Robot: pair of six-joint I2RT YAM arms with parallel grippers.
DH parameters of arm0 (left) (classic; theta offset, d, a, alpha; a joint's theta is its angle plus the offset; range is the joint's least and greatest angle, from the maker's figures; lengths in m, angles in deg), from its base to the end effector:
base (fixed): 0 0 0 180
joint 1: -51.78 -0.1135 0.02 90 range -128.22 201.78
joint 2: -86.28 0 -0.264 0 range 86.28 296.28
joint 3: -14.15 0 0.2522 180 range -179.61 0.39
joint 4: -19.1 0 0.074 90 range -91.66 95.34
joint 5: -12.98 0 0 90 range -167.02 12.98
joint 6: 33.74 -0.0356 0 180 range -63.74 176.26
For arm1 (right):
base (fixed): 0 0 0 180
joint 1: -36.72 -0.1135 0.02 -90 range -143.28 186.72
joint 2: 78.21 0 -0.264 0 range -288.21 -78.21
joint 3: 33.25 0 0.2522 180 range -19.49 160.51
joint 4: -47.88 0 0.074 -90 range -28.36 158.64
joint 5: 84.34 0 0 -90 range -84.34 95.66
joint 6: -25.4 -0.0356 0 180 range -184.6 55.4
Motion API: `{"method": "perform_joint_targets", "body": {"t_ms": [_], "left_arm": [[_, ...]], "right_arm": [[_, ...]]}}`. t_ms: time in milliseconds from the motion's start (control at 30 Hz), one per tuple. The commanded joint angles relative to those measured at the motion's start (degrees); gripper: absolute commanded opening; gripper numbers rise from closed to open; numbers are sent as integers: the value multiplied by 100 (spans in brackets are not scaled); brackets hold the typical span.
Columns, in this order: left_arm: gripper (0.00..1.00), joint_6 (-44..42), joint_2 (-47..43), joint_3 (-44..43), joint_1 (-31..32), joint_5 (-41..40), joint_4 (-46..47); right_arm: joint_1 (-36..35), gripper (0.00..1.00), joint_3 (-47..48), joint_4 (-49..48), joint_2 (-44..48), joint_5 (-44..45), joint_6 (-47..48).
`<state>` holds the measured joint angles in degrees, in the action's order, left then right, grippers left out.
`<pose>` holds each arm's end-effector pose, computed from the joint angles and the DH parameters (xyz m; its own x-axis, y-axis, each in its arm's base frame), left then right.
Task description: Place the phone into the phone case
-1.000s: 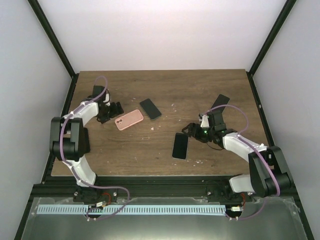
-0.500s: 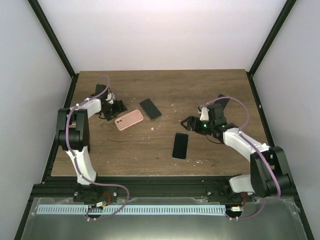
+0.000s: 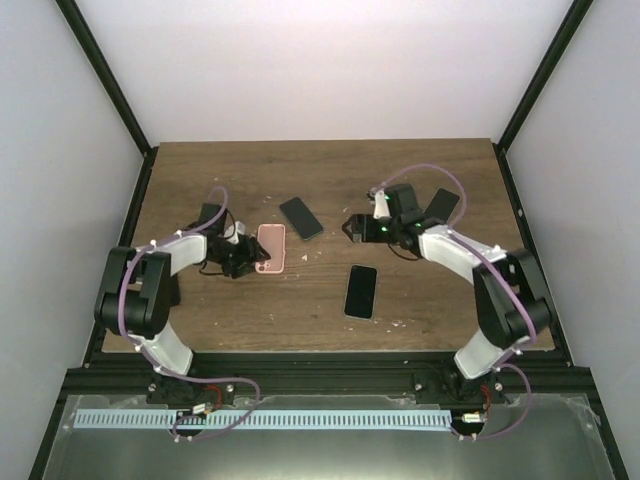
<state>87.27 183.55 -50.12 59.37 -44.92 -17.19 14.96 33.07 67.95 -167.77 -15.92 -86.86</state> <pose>0.2966 -0.0586 0.1406 -0.9483 -0.3139 -0.0470 -0.2221 0.7621 -0.6082 0.2994 0.1336 0.2045 -0.8143 0.0542 -0.5779 -0.3078 0.8038 0.5091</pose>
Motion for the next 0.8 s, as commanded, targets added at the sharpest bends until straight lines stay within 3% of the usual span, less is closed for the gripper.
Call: {"method": "perform_joint_targets", "body": {"t_ms": [0, 167, 267, 600, 767], "left_arm": [[66, 423, -664, 317, 60, 148, 266], [81, 579, -1661, 711, 64, -519, 162], [99, 572, -2304, 886, 67, -828, 38], [100, 385, -4273, 1256, 93, -1275, -511], [100, 358, -4781, 1343, 88, -1321, -665]], "right_arm": [[-370, 81, 907, 349, -716, 787, 651], [-604, 83, 1660, 647, -1456, 1271, 726], [-811, 85, 2058, 662, -1836, 1384, 843], [-1230, 92, 3715, 1168, -3178, 1763, 1255], [-1301, 94, 4376, 1313, -3624, 1780, 1501]]}}
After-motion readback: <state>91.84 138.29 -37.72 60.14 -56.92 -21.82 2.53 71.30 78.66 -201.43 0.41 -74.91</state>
